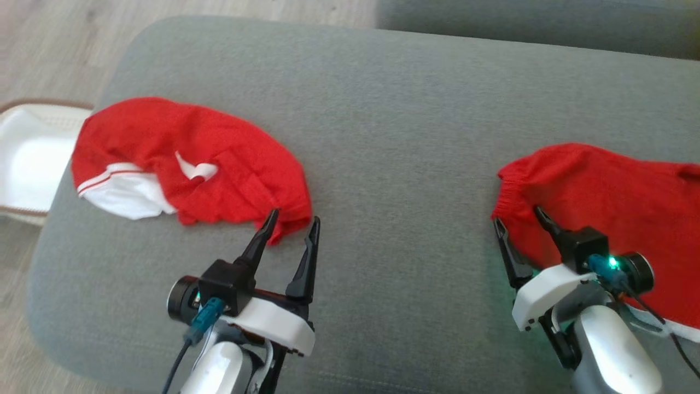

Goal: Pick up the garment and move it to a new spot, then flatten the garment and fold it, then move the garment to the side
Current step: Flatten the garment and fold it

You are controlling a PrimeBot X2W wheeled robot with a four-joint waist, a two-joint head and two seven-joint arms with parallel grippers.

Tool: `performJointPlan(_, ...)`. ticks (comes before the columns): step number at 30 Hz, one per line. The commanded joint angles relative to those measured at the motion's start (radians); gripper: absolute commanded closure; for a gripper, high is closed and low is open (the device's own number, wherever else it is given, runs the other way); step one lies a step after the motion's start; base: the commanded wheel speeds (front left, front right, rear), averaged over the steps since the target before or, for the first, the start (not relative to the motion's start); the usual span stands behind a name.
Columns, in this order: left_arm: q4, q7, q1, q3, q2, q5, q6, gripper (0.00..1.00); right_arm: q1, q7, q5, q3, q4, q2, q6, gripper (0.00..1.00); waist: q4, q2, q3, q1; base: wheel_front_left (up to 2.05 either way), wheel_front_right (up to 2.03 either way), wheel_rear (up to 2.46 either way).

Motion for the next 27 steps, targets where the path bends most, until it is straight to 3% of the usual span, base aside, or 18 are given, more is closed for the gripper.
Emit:
performJointPlan(1,-0.025,-0.012,-0.045,0.028,-0.001,-0.005,0.007,0.00,-0.037,-0.012,-0.006,0.024,0.004,-0.006,-0.001,0.00,0.020,0.0000,0.010,0.0000,0.00,0.00,0.00)
performJointPlan(12,-0.026,-0.012,-0.050,0.015,-0.001,-0.013,0.016,0.00,-0.101,-0.065,-0.028,0.029,0.146,-0.004,-0.001,0.00,0.039,0.0000,0.014,0.0000,0.00,0.00,0.00)
performJointPlan(13,-0.026,-0.012,-0.050,0.013,-0.001,-0.014,0.017,0.00,-0.105,-0.068,-0.023,0.024,0.156,0.000,-0.001,0.04,0.039,0.0000,0.015,0.0000,0.00,0.00,0.00)
performJointPlan(14,-0.027,-0.012,-0.051,0.012,-0.001,-0.014,0.018,0.00,-0.111,-0.072,-0.015,0.018,0.166,0.004,-0.001,0.95,0.038,0.0000,0.016,0.0000,0.00,0.00,0.00)
performJointPlan(16,-0.027,-0.012,-0.051,0.012,-0.001,-0.014,0.019,0.00,-0.116,-0.074,-0.004,0.013,0.175,0.007,-0.001,1.00,0.037,0.0000,0.017,0.0000,0.00,0.00,0.00)
performJointPlan(20,-0.023,-0.012,-0.051,0.013,-0.001,-0.013,0.019,0.00,-0.134,-0.081,0.076,0.044,0.196,0.022,-0.001,1.00,0.027,0.0000,0.015,0.0000,0.00,0.00,0.00)
performJointPlan(27,-0.010,-0.012,-0.051,0.009,-0.001,-0.014,0.012,0.00,-0.131,-0.033,0.366,0.250,0.117,0.021,-0.001,1.00,-0.002,0.0000,-0.003,0.0000,0.00,0.00,0.00)
